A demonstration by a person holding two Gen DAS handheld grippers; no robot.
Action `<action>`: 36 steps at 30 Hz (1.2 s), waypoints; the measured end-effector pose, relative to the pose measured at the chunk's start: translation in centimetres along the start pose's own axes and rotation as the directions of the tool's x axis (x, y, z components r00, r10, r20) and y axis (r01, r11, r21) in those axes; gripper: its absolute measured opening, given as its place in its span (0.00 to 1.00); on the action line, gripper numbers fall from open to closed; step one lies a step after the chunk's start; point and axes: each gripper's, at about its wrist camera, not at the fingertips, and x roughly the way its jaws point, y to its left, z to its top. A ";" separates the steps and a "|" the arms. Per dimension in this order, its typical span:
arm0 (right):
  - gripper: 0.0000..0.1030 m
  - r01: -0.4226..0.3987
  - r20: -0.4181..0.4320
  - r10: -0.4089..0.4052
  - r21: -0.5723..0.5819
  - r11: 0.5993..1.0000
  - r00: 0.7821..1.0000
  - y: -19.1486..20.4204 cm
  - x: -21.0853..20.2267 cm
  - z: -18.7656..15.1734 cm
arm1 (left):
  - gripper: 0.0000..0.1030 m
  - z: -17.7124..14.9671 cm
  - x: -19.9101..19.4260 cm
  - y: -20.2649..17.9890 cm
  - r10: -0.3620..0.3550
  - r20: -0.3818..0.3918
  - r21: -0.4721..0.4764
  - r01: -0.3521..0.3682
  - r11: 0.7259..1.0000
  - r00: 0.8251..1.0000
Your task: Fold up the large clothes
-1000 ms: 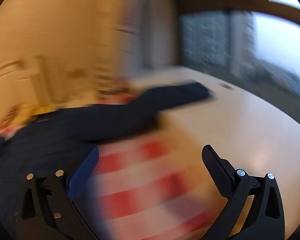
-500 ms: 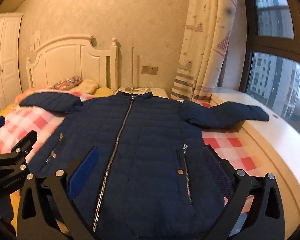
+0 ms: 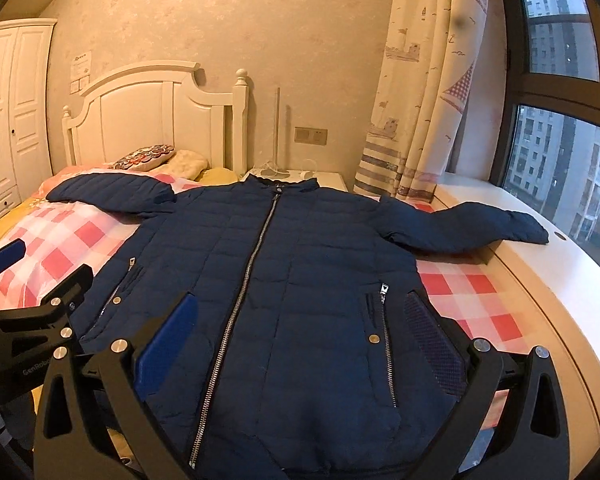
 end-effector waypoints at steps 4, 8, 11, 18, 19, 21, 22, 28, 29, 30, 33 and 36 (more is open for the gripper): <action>0.96 -0.007 0.002 0.007 0.000 1.000 1.000 0.0 -0.1 0.0 | 0.98 -0.1 -0.1 0.0 -0.009 0.000 0.001 0.009 1.000 1.000; 0.96 -0.019 -0.007 0.019 0.002 1.000 1.000 0.0 0.1 -0.1 | 0.98 -0.1 0.1 0.2 -0.015 -0.009 -0.008 0.015 1.000 1.000; 0.96 -0.021 -0.006 0.021 0.000 1.000 1.000 0.1 0.0 -0.1 | 0.98 -0.1 0.1 0.1 -0.019 -0.012 -0.008 0.019 1.000 1.000; 0.96 -0.025 -0.009 0.025 0.003 1.000 1.000 0.3 -0.1 0.0 | 0.98 -0.1 0.1 0.3 -0.025 -0.015 -0.010 0.025 1.000 1.000; 0.96 -0.025 -0.007 0.025 0.004 1.000 1.000 0.3 -0.1 0.0 | 0.98 -0.1 0.2 0.3 -0.025 -0.015 -0.010 0.025 1.000 1.000; 0.96 -0.025 -0.005 0.025 0.004 1.000 1.000 0.3 -0.1 0.0 | 0.98 -0.2 0.2 0.3 -0.025 -0.015 -0.014 0.025 1.000 1.000; 0.96 -0.025 -0.004 0.025 0.005 1.000 1.000 0.3 -0.1 0.0 | 0.98 -0.2 0.2 0.3 -0.025 -0.016 -0.015 0.025 1.000 1.000; 0.96 -0.025 -0.005 0.025 0.005 1.000 1.000 0.3 -0.2 0.0 | 0.98 -0.2 0.2 0.4 -0.018 -0.014 -0.019 0.018 1.000 1.000; 0.96 -0.025 -0.006 0.025 0.004 1.000 1.000 0.4 -0.2 0.0 | 0.98 -0.2 0.2 0.4 -0.018 -0.015 -0.019 0.018 1.000 1.000; 0.96 -0.025 -0.006 0.025 0.003 1.000 1.000 0.4 -0.1 0.0 | 0.98 -0.2 0.3 0.4 -0.019 -0.017 -0.019 0.018 1.000 1.000; 0.96 -0.026 -0.015 0.026 -0.002 1.000 1.000 0.6 0.0 -0.2 | 0.98 -0.4 0.4 0.1 -0.016 -0.023 -0.009 0.015 1.000 1.000; 0.96 -0.026 -0.018 0.026 -0.009 1.000 0.999 0.8 0.0 -0.3 | 0.98 -0.5 0.5 0.1 -0.014 -0.023 -0.006 0.014 1.000 1.000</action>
